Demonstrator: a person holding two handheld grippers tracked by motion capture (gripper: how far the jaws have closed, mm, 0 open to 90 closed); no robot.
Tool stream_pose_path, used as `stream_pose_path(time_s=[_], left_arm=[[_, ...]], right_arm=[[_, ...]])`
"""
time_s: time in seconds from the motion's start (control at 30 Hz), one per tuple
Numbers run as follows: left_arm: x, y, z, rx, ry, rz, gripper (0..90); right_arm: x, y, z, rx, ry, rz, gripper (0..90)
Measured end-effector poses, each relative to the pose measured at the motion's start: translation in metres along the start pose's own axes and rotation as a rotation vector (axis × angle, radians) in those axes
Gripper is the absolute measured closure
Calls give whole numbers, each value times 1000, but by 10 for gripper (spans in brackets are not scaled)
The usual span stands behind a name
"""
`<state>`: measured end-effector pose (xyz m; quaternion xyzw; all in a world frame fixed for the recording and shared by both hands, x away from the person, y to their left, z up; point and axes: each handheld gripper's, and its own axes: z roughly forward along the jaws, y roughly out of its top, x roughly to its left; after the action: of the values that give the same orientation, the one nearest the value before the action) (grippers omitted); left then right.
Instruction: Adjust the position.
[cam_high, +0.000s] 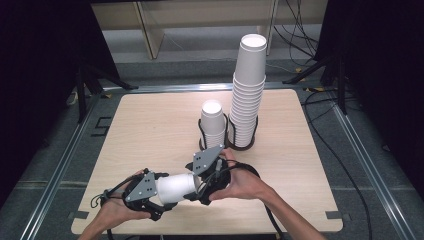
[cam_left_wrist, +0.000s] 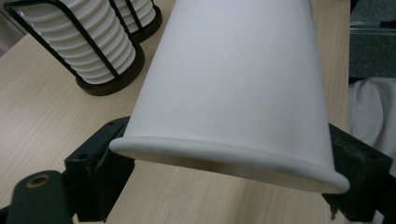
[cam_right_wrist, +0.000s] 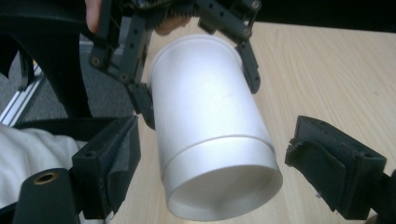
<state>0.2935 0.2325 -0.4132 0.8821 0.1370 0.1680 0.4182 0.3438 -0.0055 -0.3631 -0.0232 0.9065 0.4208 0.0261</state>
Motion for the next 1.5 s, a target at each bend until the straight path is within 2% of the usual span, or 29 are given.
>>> stream_pose_path(time_s=[0.03, 0.07, 0.13, 0.17, 0.23, 0.27, 0.33, 0.37, 0.4, 0.43, 0.47, 0.5, 0.53, 0.6, 0.73, 0.77, 0.83, 0.87, 0.93, 0.97, 1.03, 1.07, 1.17, 1.2, 1.3, 1.5], left_arm=[[0, 0, 0, 0, 0, 0, 135], [3, 2, -2, 44, -6, 38, 135], [0, 3, 1, 17, -14, 13, 135], [0, 5, 1, 36, -19, 18, 134], [0, 5, 1, 41, -20, 33, 134], [0, 6, 0, 65, -28, 53, 134], [-1, 6, 1, 59, -33, 44, 134], [-1, 7, 1, 53, -30, 43, 133], [-2, 7, 2, 48, -31, 33, 134], [-2, 7, 2, 48, -31, 33, 133], [-1, 7, 1, 56, -35, 45, 133], [-2, 7, 2, 54, -38, 48, 133], [0, 8, 1, 77, -38, 70, 133], [-3, 8, 3, 65, -48, 50, 132], [-3, 9, 3, 60, -49, 59, 132], [-3, 9, 3, 54, -63, 48, 132], [-4, 9, 3, 60, -52, 51, 132], [-4, 9, 3, 63, -54, 51, 131], [-5, 8, 4, 55, -59, 43, 132], [-2, 9, 2, 86, -57, 82, 132], [-3, 9, 2, 76, -71, 69, 132], [-4, 9, 3, 67, -68, 66, 132], [-5, 8, 4, 65, -75, 64, 132], [-6, 8, 4, 61, -76, 52, 132], [-6, 8, 4, 61, -82, 56, 132], [-7, 8, 4, 47, -93, 56, 133]], right_arm=[[1, 0, 0, 14, -3, 14, 166], [1, 0, 0, 14, -3, 14, 166], [1, 1, 5, 30, 9, -17, 168], [2, 1, 6, 36, 14, -18, 170], [2, 2, 7, 47, 16, -24, 170], [2, 2, 12, 60, 22, -43, 173], [2, 2, 13, 66, 21, -55, 176], [4, 2, 15, 81, 31, -42, 179], [3, 2, 16, 81, 34, -62, 179], [3, 2, 16, 81, 34, -62, 179], [5, 2, 17, 89, 38, -48, 180], [3, 2, 19, 91, 39, -73, 183], [4, 1, 21, 103, 49, -74, 185], [4, 1, 23, 115, 49, -78, 185], [5, 1, 25, 122, 60, -71, 186], [4, 1, 27, 125, 48, -106, 185], [5, 1, 27, 130, 44, -94, 186], [5, 0, 29, 132, 63, -84, 188], [5, 0, 28, 137, 61, -91, 190], [5, 0, 28, 138, 60, -91, 194], [4, 0, 28, 140, 58, -109, 195], [6, -1, 30, 154, 70, -80, 196], [5, -1, 32, 167, 70, -108, 181], [6, -1, 34, 174, 85, -93, 180], [5, -1, 34, 179, 72, -102, 185], [5, -3, 38, 196, 95, -88, 197]])
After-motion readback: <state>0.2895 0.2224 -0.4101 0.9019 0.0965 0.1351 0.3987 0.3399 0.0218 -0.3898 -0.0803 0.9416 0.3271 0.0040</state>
